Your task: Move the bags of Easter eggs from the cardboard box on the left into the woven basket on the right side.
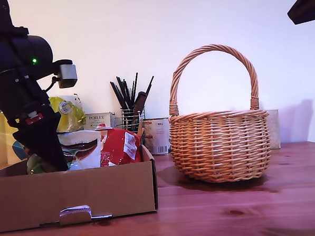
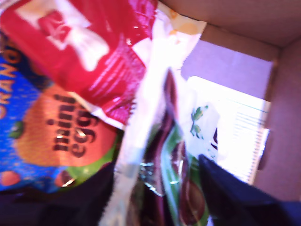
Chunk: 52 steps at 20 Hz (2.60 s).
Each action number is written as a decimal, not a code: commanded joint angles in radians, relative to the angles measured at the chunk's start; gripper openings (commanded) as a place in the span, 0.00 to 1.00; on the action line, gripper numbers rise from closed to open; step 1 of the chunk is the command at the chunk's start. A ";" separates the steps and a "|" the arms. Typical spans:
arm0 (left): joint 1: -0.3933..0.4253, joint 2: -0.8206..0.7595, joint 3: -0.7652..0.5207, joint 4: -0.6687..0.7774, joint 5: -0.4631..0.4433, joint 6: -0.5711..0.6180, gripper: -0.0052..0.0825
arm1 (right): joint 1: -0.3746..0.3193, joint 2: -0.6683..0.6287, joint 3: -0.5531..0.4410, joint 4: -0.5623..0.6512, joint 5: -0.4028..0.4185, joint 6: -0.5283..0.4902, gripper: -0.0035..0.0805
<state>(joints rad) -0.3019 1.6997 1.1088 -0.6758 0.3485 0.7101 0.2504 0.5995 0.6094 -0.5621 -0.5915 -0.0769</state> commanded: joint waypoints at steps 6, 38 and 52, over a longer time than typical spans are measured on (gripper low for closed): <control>-0.008 0.017 -0.006 -0.007 0.006 -0.002 0.07 | 0.005 0.000 0.012 0.004 0.000 -0.003 0.11; -0.402 0.203 0.372 0.660 0.027 -0.306 0.04 | 0.005 0.000 0.012 0.003 0.000 -0.003 0.11; -0.401 0.259 0.372 0.644 -0.039 -0.502 0.05 | 0.005 0.000 0.012 0.004 -0.001 -0.003 0.11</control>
<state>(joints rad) -0.6987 1.9408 1.4891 -0.0448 0.3111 0.2150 0.2504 0.5995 0.6094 -0.5617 -0.5919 -0.0769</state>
